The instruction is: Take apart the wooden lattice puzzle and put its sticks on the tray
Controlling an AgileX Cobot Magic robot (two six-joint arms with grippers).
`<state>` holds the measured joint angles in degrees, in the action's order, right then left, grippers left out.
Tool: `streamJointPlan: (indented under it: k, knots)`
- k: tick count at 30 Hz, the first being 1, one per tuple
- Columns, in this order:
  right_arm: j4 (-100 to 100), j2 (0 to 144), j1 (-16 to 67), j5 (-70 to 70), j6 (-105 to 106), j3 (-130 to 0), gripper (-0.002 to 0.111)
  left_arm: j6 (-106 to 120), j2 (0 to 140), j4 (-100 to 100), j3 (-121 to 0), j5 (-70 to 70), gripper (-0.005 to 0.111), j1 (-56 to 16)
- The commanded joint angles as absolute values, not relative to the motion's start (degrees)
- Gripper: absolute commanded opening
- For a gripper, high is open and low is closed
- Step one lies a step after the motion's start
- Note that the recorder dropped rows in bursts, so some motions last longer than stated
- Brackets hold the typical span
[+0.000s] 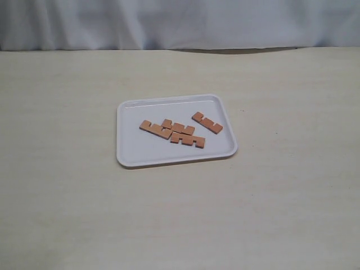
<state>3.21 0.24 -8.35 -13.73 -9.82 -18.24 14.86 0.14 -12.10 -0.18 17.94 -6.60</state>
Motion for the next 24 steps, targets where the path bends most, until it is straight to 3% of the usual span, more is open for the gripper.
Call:
streamJointPlan:
  k: [1,6,8,24]
  knots:
    - [2.1,0.0,-8.0,-9.3,-9.8,-12.1,0.004,15.2,0.0,-12.2,0.0,17.4,0.0,-6.0]
    - [2.1,0.0,-7.9,0.0,-9.8,0.0,0.004,15.2,0.0,-12.2,0.0,17.4,0.0,-6.0]
    - [0.0,0.0,-7.9,-7.1,-9.8,0.0,0.004,15.2,0.0,-12.2,0.0,17.4,0.0,-6.0]
    - [0.8,0.0,-7.9,-19.6,-9.7,0.0,0.004,15.2,0.0,-12.2,0.0,17.4,0.0,-6.0]
